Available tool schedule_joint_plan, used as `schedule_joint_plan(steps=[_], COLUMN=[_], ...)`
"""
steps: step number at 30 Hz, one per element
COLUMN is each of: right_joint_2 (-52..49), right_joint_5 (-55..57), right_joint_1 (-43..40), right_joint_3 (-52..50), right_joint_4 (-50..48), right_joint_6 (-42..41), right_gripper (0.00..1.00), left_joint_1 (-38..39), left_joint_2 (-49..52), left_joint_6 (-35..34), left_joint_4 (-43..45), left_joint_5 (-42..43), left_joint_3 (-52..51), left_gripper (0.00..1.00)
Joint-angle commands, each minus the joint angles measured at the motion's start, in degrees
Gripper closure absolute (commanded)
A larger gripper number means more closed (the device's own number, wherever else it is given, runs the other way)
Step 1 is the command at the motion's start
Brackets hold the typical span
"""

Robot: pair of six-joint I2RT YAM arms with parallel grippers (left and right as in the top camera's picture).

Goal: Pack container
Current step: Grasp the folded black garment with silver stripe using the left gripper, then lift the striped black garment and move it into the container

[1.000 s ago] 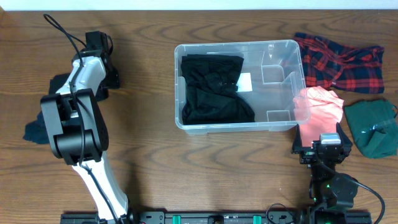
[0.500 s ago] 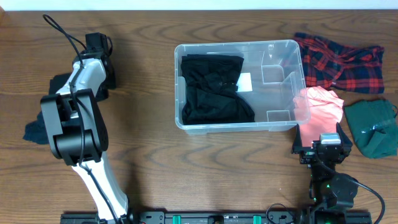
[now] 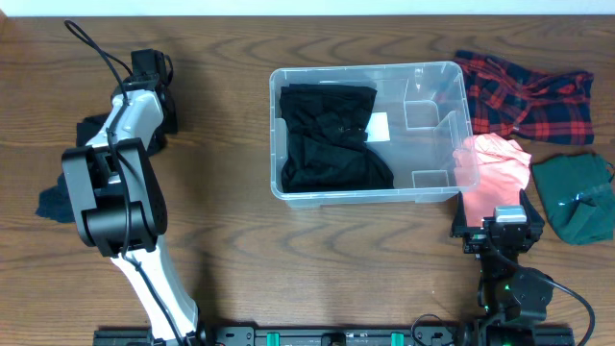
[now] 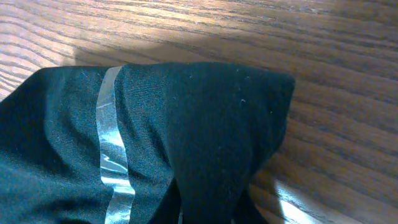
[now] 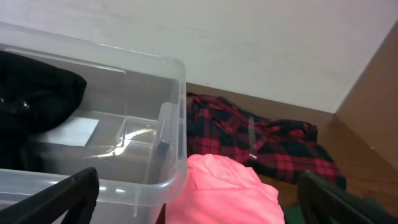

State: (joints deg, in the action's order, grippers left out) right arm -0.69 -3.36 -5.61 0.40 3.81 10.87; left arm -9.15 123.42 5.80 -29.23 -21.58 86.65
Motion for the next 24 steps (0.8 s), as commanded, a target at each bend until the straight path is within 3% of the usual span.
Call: schedule_joint_plan(steps=[1,8,13,19,24], right_joint_2=[0.3,0.3,0.3,0.3,0.3], right_joint_5=[0.1,0.1,0.1,0.1,0.1], right_joint_1=[0.7,0.7,0.7,0.7,0.7], right_joint_3=[0.0,0.0,0.0,0.0,0.0], right_joint_4=[0.3,0.3,0.3,0.3,0.3], right_joint_6=[0.5,0.5,0.5,0.5,0.5], right_gripper=[0.01,0.01,0.01,0.01,0.01], left_joint_1=[0.0,3.3,8.6,19.1,29.2], left_joint_2=[0.0,-9.9,-20.6,-32.2,-35.9], left_joint_6=[-0.7,-0.9,-5.4,-8.7,-8.7], left_joint_4=[-0.7,-1.9,-2.7,-3.7,-3.7], left_joint_5=[2.9,2.9,2.9,3.0,3.0], left_joint_3=[0.0,1.7,1.7,1.7,1.7], left_gripper=[0.94,0.94,0.94,0.94,0.94])
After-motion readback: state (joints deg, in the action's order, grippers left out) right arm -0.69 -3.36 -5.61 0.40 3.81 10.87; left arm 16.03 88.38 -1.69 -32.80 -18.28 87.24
